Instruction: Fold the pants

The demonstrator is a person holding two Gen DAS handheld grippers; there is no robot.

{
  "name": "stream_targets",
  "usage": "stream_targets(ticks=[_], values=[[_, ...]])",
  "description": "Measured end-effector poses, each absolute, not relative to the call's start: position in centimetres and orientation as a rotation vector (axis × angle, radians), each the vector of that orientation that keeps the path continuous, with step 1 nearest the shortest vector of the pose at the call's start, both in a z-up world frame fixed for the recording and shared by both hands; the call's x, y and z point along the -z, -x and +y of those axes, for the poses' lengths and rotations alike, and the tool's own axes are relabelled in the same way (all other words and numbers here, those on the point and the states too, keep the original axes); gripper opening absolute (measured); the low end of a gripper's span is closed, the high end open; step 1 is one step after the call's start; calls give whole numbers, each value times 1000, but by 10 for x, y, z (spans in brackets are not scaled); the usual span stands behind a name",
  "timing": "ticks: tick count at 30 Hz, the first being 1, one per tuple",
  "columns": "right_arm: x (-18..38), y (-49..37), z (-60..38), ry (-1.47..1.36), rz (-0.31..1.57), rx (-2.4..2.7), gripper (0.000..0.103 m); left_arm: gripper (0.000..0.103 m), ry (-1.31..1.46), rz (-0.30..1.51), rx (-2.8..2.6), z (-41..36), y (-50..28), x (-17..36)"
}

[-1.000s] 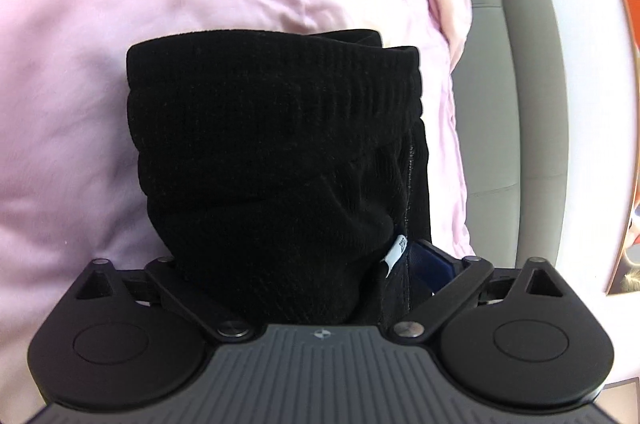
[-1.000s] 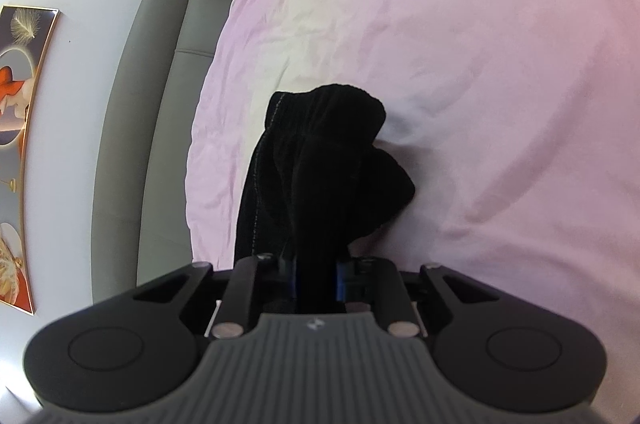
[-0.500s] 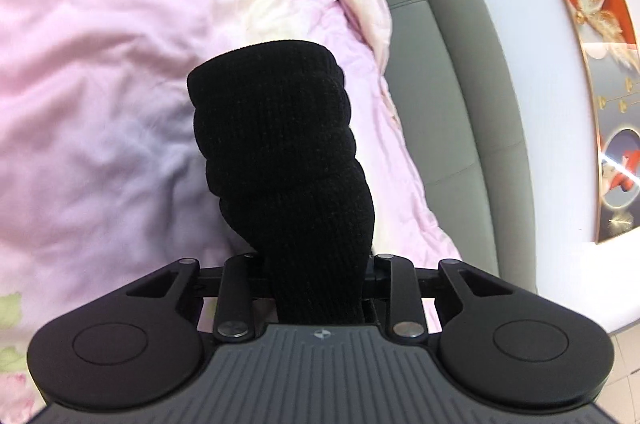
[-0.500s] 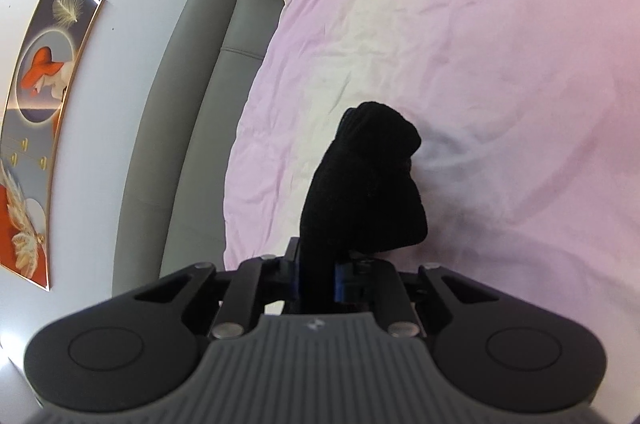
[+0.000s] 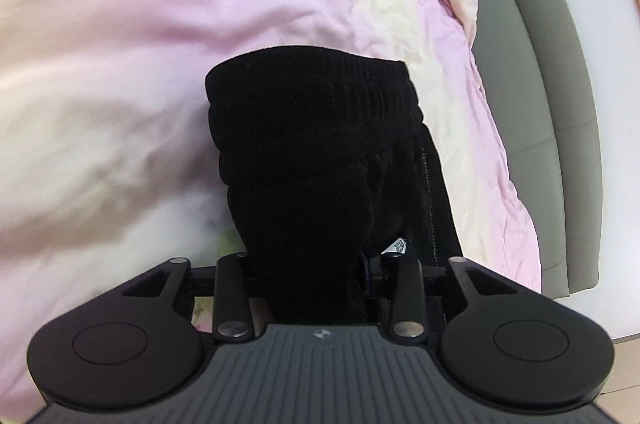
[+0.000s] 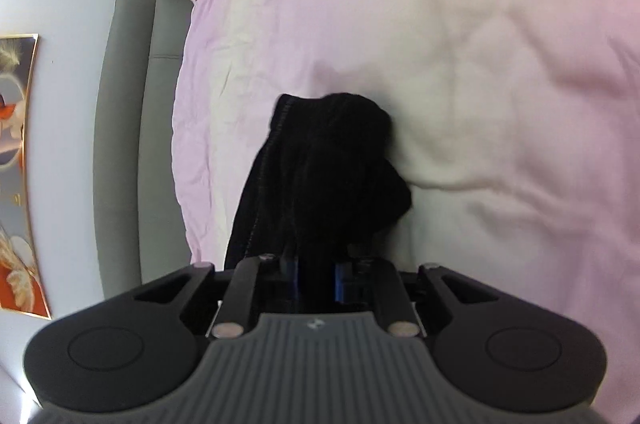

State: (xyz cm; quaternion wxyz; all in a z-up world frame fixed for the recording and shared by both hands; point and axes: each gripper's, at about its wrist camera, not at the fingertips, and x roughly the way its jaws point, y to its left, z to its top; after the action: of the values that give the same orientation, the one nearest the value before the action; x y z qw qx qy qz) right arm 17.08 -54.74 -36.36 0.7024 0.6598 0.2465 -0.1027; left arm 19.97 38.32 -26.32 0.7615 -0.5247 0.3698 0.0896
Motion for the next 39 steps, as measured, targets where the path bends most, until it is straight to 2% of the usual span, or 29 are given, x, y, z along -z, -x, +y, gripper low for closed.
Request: stream_targets(ticks=[2, 4, 5, 8, 10, 13, 16, 18, 22, 25, 32, 34, 39], values=[[369, -166, -545, -1507, 503, 196, 14, 48, 1118, 797, -233, 381, -196, 255], [372, -165, -545, -1543, 477, 175, 21, 52, 1086, 810, -273, 380, -192, 243], [374, -164, -547, -1560, 470, 182, 22, 52, 1076, 808, -280, 382, -191, 236], [379, -161, -547, -1608, 438, 178, 33, 53, 1001, 791, -297, 379, -184, 207], [382, -158, -547, -1631, 417, 170, 39, 61, 950, 764, -314, 377, -175, 189], [385, -164, -546, -1637, 399, 211, 39, 67, 855, 684, -345, 360, -168, 159], [385, -165, -540, -1626, 372, 268, 39, 80, 815, 614, -285, 331, -177, 132], [385, -165, -536, -1626, 344, 293, 39, 80, 775, 641, -175, 296, -201, 126], [386, -157, -531, -1621, 309, 311, 39, 80, 658, 716, 55, 200, -238, 142], [384, -151, -526, -1574, 360, 349, 41, 80, 603, 790, 213, 126, -264, 160], [399, -159, -542, -1709, 291, 343, 51, 80, 458, 970, 465, -25, -310, 202], [393, -167, -546, -1647, 321, 341, 39, 80, 405, 999, 490, -53, -316, 212], [392, -169, -545, -1559, 337, 322, 36, 80, 313, 1015, 543, -104, -318, 223]])
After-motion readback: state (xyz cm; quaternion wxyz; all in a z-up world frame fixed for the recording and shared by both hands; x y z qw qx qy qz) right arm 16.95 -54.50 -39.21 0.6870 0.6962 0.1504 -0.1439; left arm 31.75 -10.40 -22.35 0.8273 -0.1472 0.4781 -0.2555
